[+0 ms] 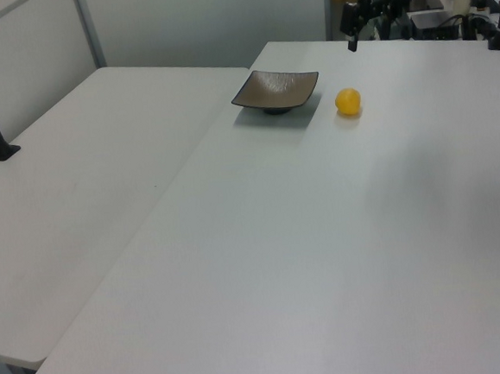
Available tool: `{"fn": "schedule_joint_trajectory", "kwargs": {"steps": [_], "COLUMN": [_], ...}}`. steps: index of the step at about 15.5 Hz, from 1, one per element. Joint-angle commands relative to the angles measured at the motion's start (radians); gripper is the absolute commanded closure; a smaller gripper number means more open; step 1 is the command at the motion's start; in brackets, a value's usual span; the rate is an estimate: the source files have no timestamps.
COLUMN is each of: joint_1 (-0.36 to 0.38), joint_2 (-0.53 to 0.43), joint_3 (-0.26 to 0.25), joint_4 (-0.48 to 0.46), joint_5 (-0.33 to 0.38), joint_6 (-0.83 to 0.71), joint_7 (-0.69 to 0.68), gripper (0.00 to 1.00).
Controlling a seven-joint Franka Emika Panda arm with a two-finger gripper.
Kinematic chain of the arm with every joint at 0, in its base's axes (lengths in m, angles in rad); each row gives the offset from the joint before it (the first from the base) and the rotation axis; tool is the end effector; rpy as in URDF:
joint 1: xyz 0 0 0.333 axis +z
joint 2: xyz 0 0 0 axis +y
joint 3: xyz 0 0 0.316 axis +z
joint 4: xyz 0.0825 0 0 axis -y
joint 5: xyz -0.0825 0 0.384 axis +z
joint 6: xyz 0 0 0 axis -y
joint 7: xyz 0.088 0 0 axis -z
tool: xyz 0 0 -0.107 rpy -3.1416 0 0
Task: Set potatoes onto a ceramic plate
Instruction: 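Move the open gripper over the yellow potato and lower it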
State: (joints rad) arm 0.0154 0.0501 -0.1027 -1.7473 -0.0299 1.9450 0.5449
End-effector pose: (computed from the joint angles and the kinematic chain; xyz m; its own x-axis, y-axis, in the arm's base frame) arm 0.5913 -0.0526 0.5459 0.8018 -0.5800 0.1436 -0.5799 -0.8133 -0.0469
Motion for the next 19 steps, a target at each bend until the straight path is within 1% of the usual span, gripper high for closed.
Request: {"fn": "schedule_joint_trajectory", "kwargs": {"steps": [1,4,6,8,10,11,13,16,17,19], "joint_1": [0.012,0.011,0.012,0.015,0.018,0.017,0.014,0.018,0.018,0.018], "joint_2": [0.023,0.068,0.137,0.183,0.220,0.246,0.304,0.376,0.381,0.387], "joint_3": [-0.025,-0.032,-0.057,-0.080,-0.089,-0.089,-0.097,-0.114,-0.118,-0.147], "joint_4": [-0.012,0.012,0.058,0.080,0.083,0.083,0.098,0.146,0.146,0.146], "joint_5": [-0.016,-0.018,-0.018,-0.018,-0.018,-0.018,-0.018,-0.018,-0.018,-0.009], "joint_6": [0.064,0.075,0.104,0.112,0.156,0.220,0.273,0.281,0.285,0.295], "joint_7": [0.156,0.237,0.337,0.406,0.435,0.447,0.480,0.495,0.498,0.503], "gripper": [0.00,0.00,0.00,0.00,0.00,0.00,0.00,0.00,0.00,0.00]}}
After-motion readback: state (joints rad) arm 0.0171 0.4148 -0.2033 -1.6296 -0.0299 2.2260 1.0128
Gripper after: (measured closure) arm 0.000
